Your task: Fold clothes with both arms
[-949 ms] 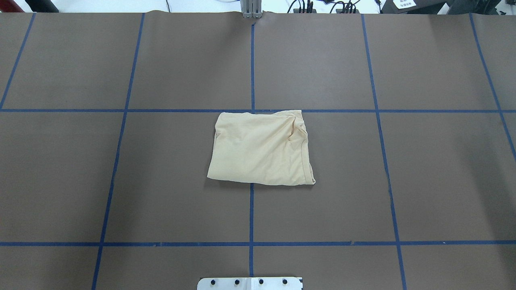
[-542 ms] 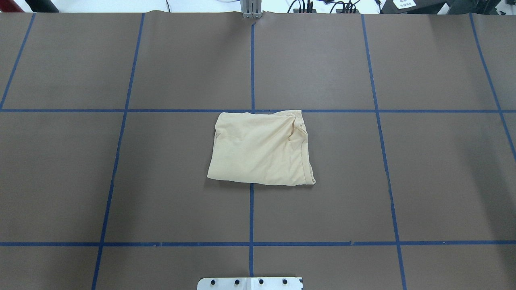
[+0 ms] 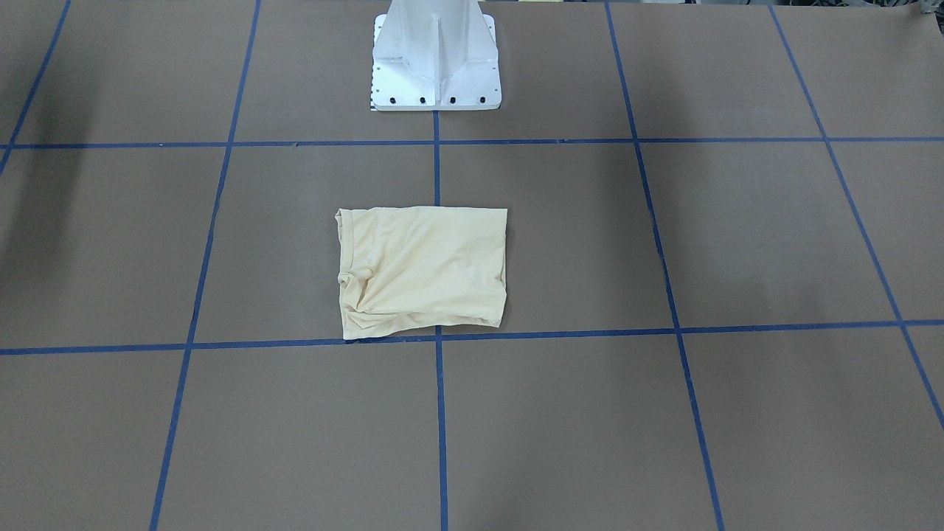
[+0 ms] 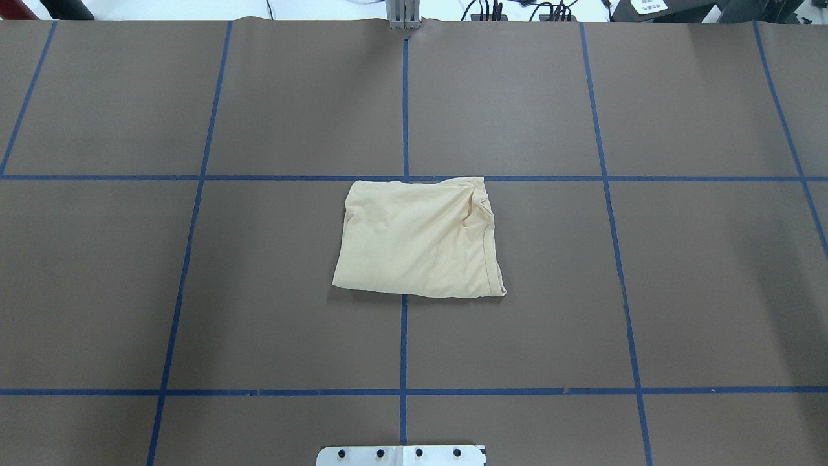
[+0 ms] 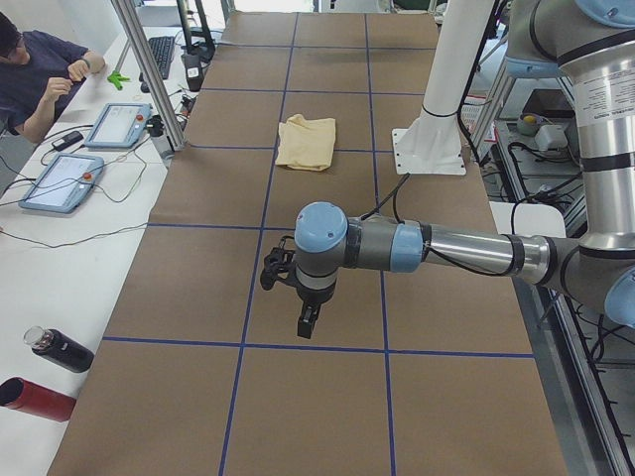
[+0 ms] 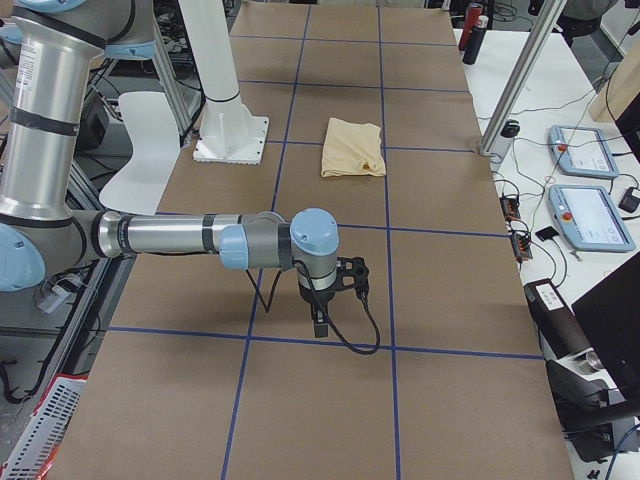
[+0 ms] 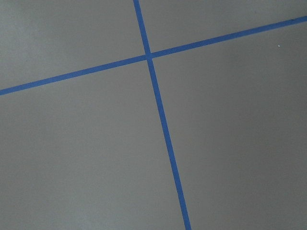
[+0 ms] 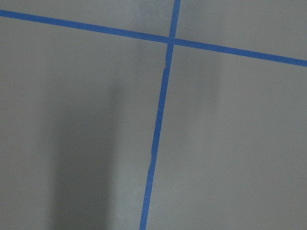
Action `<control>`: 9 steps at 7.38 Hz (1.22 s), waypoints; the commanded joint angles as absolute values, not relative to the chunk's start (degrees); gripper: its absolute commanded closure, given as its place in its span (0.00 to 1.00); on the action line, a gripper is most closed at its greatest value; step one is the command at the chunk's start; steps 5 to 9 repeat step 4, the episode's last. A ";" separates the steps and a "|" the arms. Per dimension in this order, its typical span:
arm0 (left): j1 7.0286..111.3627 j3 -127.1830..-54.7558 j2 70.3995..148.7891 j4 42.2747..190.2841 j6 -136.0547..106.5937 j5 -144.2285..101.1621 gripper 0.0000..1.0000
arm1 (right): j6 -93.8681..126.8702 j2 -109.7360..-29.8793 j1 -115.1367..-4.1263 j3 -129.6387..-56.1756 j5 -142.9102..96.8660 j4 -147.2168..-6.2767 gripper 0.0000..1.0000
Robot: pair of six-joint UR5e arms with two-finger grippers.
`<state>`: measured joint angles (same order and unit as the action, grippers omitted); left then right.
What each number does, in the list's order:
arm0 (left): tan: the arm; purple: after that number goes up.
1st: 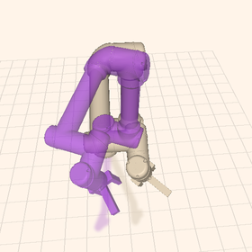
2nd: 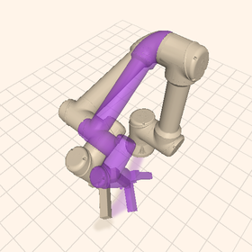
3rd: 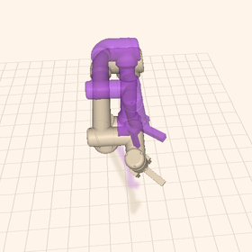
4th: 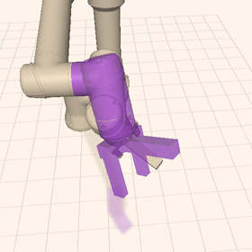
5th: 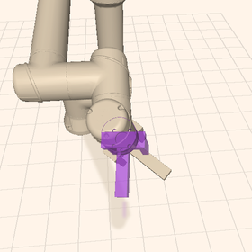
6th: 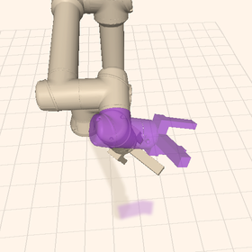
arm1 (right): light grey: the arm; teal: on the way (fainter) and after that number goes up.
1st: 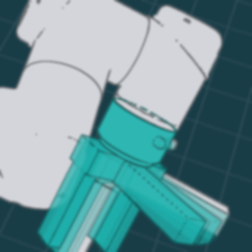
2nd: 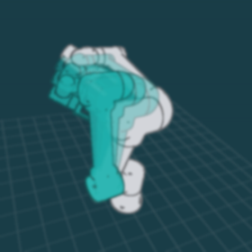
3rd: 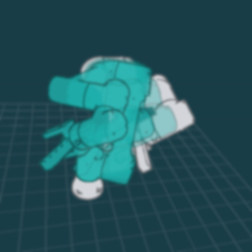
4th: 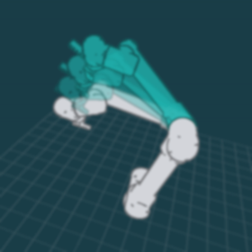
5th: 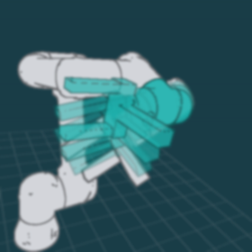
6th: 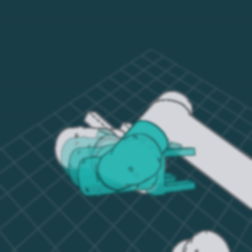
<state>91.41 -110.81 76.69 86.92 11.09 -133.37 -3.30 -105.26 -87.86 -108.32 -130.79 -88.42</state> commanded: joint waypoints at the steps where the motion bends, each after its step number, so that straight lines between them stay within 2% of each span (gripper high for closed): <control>1: 91.41 -110.83 76.73 86.92 11.07 -133.50 0.00 | -3.34 -105.64 -87.98 -108.63 -130.78 -88.42 0.00; 9: 91.41 -110.92 76.73 86.92 11.07 -133.33 0.00 | -3.25 -106.00 -88.07 -109.33 -130.87 -88.42 0.00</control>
